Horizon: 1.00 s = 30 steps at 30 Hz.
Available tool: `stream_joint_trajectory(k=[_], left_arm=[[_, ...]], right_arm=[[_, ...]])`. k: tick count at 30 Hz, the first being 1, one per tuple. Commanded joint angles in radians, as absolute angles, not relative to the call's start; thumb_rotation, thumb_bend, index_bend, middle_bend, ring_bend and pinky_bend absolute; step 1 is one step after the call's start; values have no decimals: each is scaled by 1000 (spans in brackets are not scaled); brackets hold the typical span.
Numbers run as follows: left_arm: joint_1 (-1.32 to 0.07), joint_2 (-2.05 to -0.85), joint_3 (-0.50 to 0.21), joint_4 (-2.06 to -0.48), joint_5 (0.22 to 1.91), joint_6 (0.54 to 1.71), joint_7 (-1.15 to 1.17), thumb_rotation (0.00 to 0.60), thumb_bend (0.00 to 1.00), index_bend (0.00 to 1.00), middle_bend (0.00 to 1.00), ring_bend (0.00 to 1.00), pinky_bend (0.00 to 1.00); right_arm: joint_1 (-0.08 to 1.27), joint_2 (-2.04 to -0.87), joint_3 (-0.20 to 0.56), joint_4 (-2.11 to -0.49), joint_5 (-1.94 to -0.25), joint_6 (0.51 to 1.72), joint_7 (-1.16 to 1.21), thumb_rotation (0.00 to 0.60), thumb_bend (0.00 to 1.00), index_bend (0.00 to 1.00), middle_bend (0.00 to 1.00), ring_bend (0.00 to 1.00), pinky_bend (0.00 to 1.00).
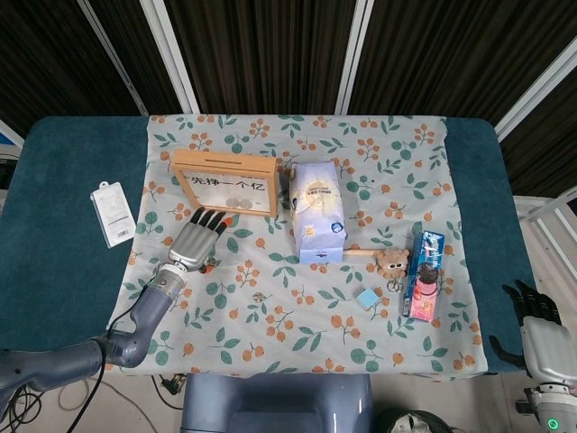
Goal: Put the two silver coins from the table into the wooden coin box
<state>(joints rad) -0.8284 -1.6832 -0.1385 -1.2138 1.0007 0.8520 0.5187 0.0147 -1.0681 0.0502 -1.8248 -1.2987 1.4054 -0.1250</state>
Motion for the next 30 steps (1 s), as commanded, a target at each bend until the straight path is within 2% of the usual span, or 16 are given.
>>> stream_joint_trajectory(k=[1,23,27,30], left_arm=[[-828,-1684,-139,-1213,1000,856,520,600,73,105,39,0,0],[-832,-1701,-128,-1191,988,852,541,600,73,130,39,0,0],[-833,-1708,-126,-1185,993,850,537,600,73,182,39,0,0],[-832,-1713,-121,-1181,1000,846,528,600,81,284,42,0,0]], right_arm=[[15,-1068,51,-1826,-1298,1406,-126,600,369,126,46,36,0],[19,-1055,45,-1840,-1281,1386,-136,600,369,126,46,36,0],[19,-1055,45,-1841,-1281,1387,-137,600,369,126,46,36,0],[19,-1055,45,-1840,-1281,1386,-137,600,369,126,46,36,0]])
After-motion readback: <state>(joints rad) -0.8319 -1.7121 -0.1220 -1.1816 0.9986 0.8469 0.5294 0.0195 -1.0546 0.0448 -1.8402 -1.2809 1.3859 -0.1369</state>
